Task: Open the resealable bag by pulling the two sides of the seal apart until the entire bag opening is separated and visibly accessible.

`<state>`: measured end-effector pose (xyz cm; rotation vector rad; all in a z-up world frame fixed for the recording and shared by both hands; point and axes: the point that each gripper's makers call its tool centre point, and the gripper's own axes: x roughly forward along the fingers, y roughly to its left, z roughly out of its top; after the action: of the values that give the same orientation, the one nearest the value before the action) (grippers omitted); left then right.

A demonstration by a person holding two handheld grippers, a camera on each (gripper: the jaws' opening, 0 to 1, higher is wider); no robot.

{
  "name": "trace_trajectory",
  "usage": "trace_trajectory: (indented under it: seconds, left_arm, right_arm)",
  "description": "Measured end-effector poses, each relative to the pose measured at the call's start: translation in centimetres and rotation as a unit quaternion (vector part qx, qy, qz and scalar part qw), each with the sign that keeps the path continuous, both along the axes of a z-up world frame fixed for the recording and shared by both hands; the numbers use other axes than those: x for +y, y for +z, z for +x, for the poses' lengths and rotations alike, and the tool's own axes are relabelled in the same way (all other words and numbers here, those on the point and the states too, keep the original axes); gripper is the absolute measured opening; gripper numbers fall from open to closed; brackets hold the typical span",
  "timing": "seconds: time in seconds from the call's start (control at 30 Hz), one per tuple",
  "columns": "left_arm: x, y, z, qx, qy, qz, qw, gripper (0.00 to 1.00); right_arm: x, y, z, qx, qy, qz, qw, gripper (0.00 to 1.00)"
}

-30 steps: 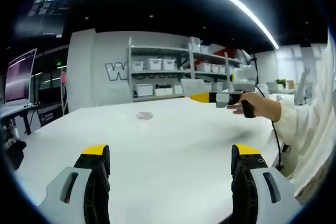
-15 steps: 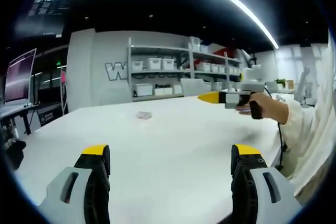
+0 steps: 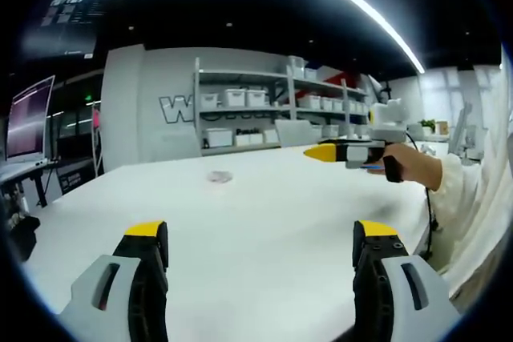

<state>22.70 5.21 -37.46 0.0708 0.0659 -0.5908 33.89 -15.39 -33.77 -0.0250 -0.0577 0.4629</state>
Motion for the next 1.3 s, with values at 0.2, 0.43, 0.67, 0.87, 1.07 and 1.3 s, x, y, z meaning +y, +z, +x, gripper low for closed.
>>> trace_trajectory:
  seconds: [0.2, 0.43, 0.67, 0.87, 1.07, 1.3]
  left_arm:
    - [-0.1, -0.1, -0.1, 0.002, -0.001, 0.001, 1.0, 0.94]
    - [0.0, -0.2, 0.0, 0.002, 0.001, 0.0, 1.0, 0.94]
    - [0.1, -0.4, 0.0, 0.005, 0.002, -0.001, 1.0, 0.94]
    - [0.2, -0.5, 0.1, 0.006, 0.003, -0.002, 1.0, 0.94]
    - [0.4, -0.5, 0.4, 0.007, 0.005, -0.002, 1.0, 0.94]
    - [0.4, -0.5, 0.4, 0.007, 0.005, -0.005, 0.9999, 0.94]
  right_arm:
    - [0.1, 0.2, -0.8, -0.013, -0.007, -0.019, 0.9997, 0.88]
    - [0.3, 0.0, -1.7, -0.013, -0.006, -0.022, 0.9997, 0.88]
    - [0.2, -0.3, -2.2, -0.02, -0.017, -0.039, 0.9989, 0.87]
    - [-0.1, -0.6, -3.1, -0.014, -0.019, -0.023, 0.9995, 0.87]
    - [-0.5, -0.3, -3.7, -0.016, -0.025, -0.013, 0.9995, 0.87]
    - [-0.7, 0.0, -4.1, -0.018, -0.028, -0.007, 0.9994, 0.87]
